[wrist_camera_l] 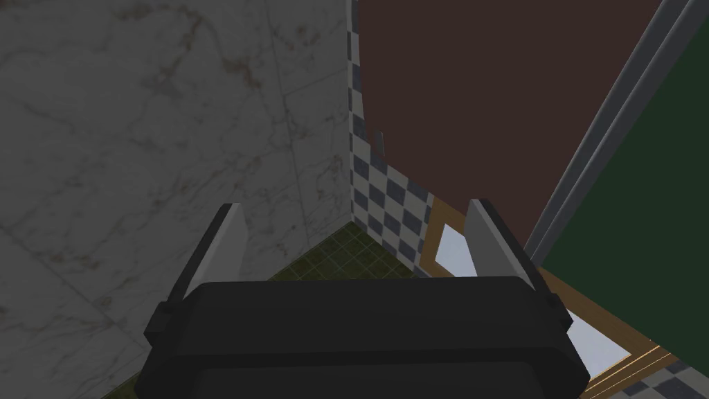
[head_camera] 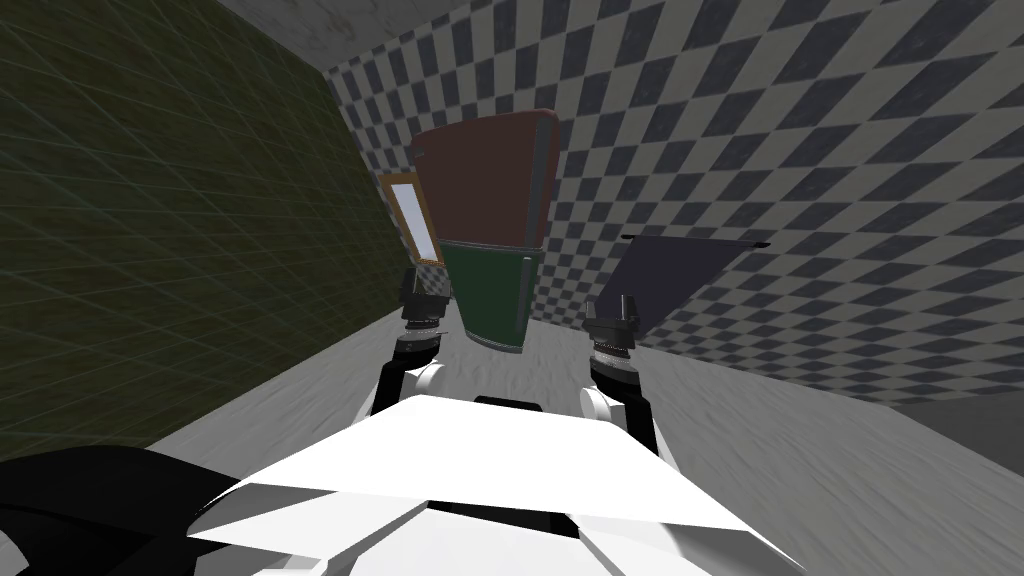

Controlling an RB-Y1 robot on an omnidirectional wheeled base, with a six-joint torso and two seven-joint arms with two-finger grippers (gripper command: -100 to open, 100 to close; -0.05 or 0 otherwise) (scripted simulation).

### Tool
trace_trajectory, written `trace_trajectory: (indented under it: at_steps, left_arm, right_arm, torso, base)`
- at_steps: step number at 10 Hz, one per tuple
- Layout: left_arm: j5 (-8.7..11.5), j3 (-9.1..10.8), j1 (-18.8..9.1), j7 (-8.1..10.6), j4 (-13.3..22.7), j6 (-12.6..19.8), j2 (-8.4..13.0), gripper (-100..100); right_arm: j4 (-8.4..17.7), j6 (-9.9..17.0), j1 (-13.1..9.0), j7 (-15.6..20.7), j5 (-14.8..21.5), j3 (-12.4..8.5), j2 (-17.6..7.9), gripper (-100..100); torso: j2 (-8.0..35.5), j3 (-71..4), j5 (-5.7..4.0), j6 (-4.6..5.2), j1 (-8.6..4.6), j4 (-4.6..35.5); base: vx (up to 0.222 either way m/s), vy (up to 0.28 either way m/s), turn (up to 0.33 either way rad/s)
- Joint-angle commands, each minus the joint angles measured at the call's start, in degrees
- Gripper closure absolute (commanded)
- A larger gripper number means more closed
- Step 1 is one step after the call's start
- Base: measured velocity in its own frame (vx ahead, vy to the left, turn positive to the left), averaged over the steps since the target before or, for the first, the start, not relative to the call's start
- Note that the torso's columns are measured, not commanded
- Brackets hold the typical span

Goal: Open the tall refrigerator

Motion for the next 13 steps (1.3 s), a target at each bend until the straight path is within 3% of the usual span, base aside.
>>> trace_trajectory:
  at_steps: [1,9,10,13]
  left_arm:
    - [0.0,0.0,0.0,0.0,0.0,0.0,0.0,0]
    - [0.0,0.0,0.0,0.0,0.0,0.0,0.0,0]
    - [0.2,1.22,-2.3,-0.04,1.7,0.8,2.4,-100]
    - [0.6,4.13,-7.4,-0.01,5.8,2.7,4.4,-100]
  right_arm:
    - [0.0,0.0,0.0,0.0,0.0,0.0,0.0,0]
    - [0.0,0.0,0.0,0.0,0.0,0.0,0.0,0]
    - [0.0,0.0,0.0,0.0,0.0,0.0,0.0,0]
    - [0.0,0.0,0.0,0.0,0.0,0.0,0.0,0]
  torso:
    - [2.3,-4.7,0.0,0.0,0.0,2.3]
    - [35.4,-70.7,0.0,0.0,0.0,35.4]
    - [39.6,-79.2,0.0,0.0,0.0,39.6]
    - [42.3,-84.5,-0.03,0.0,-0.09,42.2]
  base:
    - [0.0,0.0,0.0]
    - [0.0,0.0,0.0]
    - [-0.003,-0.028,0.026]
    - [-0.02,-0.059,0.033]
